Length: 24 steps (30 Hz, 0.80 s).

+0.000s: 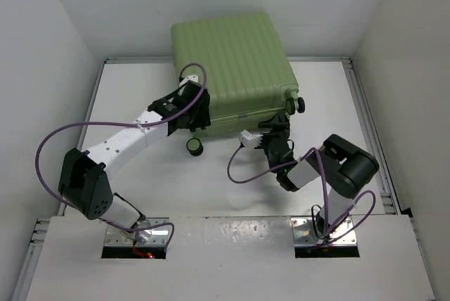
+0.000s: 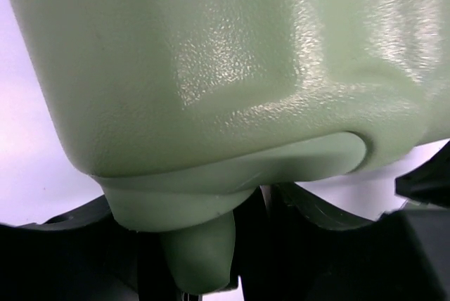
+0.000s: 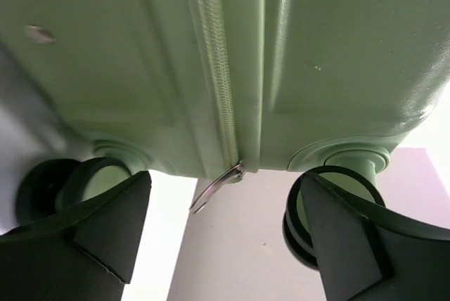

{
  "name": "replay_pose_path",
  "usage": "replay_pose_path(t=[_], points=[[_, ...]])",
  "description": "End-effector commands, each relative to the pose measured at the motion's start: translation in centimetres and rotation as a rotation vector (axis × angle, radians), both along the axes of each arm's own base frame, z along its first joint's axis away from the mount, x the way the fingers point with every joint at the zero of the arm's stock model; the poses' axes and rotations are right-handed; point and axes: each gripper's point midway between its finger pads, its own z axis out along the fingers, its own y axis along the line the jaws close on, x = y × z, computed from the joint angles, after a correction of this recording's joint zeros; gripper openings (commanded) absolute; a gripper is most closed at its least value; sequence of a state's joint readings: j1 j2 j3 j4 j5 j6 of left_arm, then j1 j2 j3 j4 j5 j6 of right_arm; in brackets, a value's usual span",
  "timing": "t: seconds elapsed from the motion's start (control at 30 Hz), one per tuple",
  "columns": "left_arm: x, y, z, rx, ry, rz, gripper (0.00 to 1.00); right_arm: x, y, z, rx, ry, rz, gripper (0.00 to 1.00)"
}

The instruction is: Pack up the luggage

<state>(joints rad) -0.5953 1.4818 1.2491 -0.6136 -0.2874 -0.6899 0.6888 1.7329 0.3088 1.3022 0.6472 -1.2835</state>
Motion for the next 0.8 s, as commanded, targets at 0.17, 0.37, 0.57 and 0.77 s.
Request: replay_pose_path(t=[0.17, 0.37, 0.57, 0.77], points=[[1.1, 0.3, -1.5, 0.023, 0.024, -0.005, 0.49, 2.4, -1.2, 6.2, 0.221, -0.267, -0.062, 0.88], [1.1, 0.3, -1.8, 0.028, 0.032, -0.005, 0.49, 2.8, -1.7, 4.8, 0.211, -0.237, -0.073, 0.78], [1.1, 0.3, -1.8, 0.028, 0.032, -0.005, 0.49, 3.7, -3.0, 5.1, 0.235, -0.256, -0.118, 0.62], [0.9, 0.4, -2.2, 0.033, 0.040, -0.005, 0.49, 4.5, -4.4, 5.5, 0.257, -0.274, -0.152, 0.26]])
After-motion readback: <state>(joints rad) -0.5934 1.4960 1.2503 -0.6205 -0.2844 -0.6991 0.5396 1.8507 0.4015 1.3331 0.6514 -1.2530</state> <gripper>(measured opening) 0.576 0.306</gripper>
